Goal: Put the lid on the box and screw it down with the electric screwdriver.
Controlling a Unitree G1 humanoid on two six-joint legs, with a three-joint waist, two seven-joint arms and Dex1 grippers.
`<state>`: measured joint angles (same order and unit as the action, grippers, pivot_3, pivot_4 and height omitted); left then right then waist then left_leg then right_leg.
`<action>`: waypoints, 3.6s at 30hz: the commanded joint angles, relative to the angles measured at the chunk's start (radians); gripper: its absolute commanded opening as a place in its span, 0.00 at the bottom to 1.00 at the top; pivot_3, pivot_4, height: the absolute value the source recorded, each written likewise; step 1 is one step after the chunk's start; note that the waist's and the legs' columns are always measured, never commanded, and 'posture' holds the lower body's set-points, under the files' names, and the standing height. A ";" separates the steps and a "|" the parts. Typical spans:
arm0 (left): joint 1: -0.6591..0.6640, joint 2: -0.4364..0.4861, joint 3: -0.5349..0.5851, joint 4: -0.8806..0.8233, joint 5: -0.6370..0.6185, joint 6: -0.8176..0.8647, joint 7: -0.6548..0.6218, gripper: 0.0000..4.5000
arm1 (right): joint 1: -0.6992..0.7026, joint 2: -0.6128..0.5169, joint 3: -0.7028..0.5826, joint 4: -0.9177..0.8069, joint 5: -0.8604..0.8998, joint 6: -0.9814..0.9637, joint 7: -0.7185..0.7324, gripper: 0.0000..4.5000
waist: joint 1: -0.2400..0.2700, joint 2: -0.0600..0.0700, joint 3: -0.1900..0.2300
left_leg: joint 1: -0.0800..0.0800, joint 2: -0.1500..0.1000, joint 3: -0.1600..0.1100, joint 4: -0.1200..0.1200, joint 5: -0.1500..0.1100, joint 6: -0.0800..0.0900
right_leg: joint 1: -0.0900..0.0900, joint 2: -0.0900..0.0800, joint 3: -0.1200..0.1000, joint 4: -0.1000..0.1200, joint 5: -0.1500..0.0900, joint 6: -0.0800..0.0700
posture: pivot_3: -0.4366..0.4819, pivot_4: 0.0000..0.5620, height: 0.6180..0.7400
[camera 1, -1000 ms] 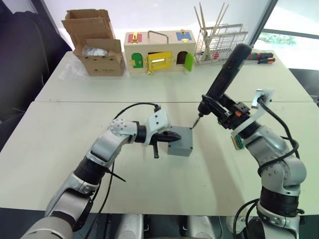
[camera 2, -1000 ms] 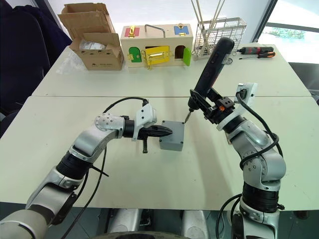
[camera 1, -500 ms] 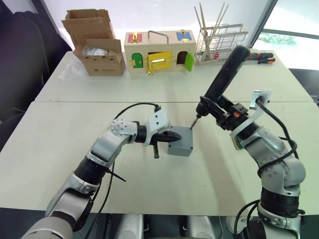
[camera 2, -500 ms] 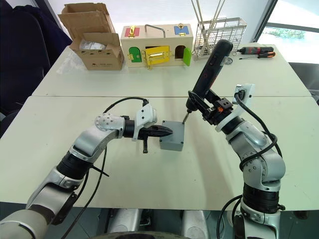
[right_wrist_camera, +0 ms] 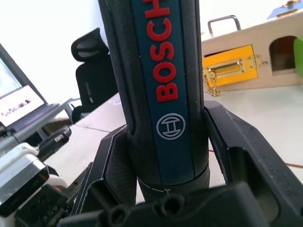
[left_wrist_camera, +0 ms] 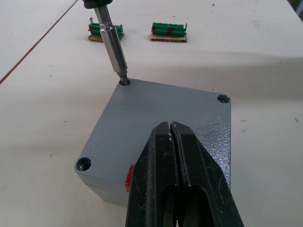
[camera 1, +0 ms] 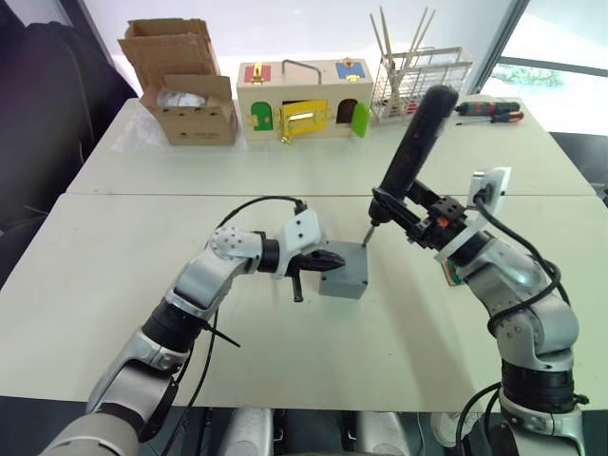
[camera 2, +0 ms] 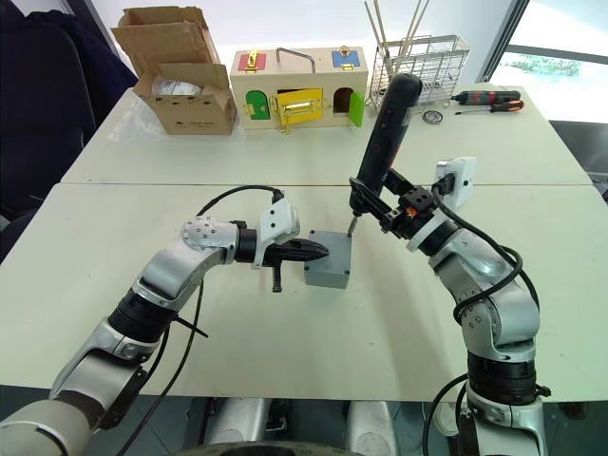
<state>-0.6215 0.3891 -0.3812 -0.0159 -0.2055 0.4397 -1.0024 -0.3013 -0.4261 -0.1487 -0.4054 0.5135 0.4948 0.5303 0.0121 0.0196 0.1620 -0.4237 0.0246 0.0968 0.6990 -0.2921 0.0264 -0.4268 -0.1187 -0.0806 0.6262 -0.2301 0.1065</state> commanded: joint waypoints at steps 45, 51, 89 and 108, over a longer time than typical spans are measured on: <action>0.062 0.009 -0.044 0.024 0.033 0.021 -0.021 0.00 | 0.128 0.062 0.123 0.008 -0.107 -0.092 -0.028 0.42 | -0.002 -0.020 -0.018 | 0.017 0.006 -0.001 -0.006 -0.005 0.005 | 0.018 0.001 -0.001 -0.011 -0.004 -0.005 | 0.48 0.27 0.90; 0.063 -0.004 -0.042 0.032 0.030 0.014 -0.015 0.00 | -0.009 0.021 -0.014 -0.087 0.024 0.041 -0.101 0.42 | 0.001 -0.019 -0.017 | 0.017 0.006 0.000 -0.006 -0.005 0.005 | 0.018 0.000 -0.001 -0.011 -0.004 -0.005 | 0.48 0.27 0.90; 0.171 0.098 -0.031 -0.557 -0.203 0.256 0.089 0.00 | -0.355 -0.795 0.165 0.961 0.072 0.821 0.191 0.42 | 0.003 -0.006 -0.003 | -0.003 0.002 0.006 0.000 -0.005 0.007 | -0.002 0.000 0.004 -0.012 0.000 -0.002 | 0.48 0.27 0.90; 0.136 0.179 0.170 -0.306 -0.078 0.230 0.260 0.00 | -0.208 -0.718 -0.077 0.312 0.103 0.416 0.468 1.00 | 0.001 -0.010 -0.003 | -0.002 0.005 0.005 -0.003 -0.002 0.001 | -0.002 0.002 0.002 -0.011 0.001 0.001 | 0.48 0.27 0.90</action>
<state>-0.4948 0.5456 -0.1878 -0.2863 -0.2867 0.6686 -0.7008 -0.5855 -1.1699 -0.1888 0.0884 0.5329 0.8898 0.9553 0.0126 0.0094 0.1593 -0.4257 0.0309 0.1018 0.6958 -0.2939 0.0269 -0.4275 -0.1152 -0.0809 0.6148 -0.2292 0.1075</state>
